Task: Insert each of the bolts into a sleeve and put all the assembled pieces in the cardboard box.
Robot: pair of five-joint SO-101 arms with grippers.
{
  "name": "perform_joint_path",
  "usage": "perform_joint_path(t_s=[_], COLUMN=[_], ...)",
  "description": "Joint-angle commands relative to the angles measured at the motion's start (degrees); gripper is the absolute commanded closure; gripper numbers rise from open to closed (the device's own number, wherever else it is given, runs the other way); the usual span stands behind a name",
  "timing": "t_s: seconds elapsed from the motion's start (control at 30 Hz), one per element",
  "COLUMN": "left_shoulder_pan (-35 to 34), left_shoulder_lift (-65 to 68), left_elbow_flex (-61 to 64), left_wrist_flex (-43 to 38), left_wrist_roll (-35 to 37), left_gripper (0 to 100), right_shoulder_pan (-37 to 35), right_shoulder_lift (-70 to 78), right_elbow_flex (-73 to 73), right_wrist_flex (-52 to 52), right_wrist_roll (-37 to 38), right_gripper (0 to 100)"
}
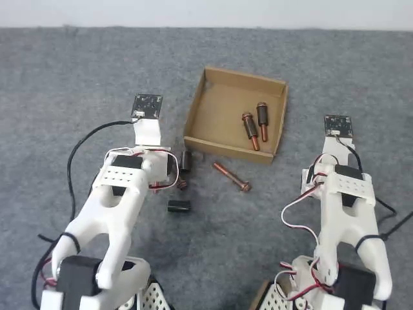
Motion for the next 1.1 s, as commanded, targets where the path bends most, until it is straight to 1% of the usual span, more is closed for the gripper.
perform_joint_path(t_s=[0.0,0.1,0.17,0.23,0.37,0.53,0.7,0.8,0.9,0.97,1.07], left_shoulder_pan=[-1.4,-5.4,-7.3,-8.2,-7.7,-7.7,-7.7,-7.7,-7.7,-7.7,-7.7], left_shoulder_lift=[-3.1,-3.1,-2.9,-2.9,-4.0,-6.2,-7.3,-7.2,-7.2,-7.2,-7.2], left_elbow_flex=[-0.8,-0.7,-0.7,-0.7,0.9,2.5,5.3,5.2,5.2,5.2,5.2], left_wrist_flex=[-1.8,-1.8,-1.8,-1.8,-1.8,-2.6,-7.4,-7.3,-7.3,-7.4,-7.4], left_wrist_roll=[-0.6,-0.6,-0.6,-0.8,-0.9,-1.0,-0.9,-0.9,-0.9,-0.9,-0.9], left_gripper=[99,99,99,99,99,99,99,99,99,99,99], right_shoulder_pan=[-2.9,-3.8,-5.8,-7.9,-13.1,-17.8,-18.2,-19.6,-22.1,-23.3,-23.9], right_shoulder_lift=[-1.7,-1.9,-1.9,-1.9,-3.6,-13.1,-26.2,-32.2,-36.4,-38.3,-39.0], right_elbow_flex=[0.0,0.8,0.9,1.0,0.7,1.1,2.5,6.1,12.8,18.2,25.2], right_wrist_flex=[-0.6,-1.4,-2.6,-2.9,-2.9,-0.5,-1.5,-7.9,-15.9,-23.6,-38.5], right_wrist_roll=[1.1,0.8,0.7,0.7,0.7,0.7,0.6,0.6,0.6,0.7,0.8], right_gripper=[99.3,99.3,99.3,99.3,99.3,99.3,99.3,99.3,99.3,99.3,99.3])
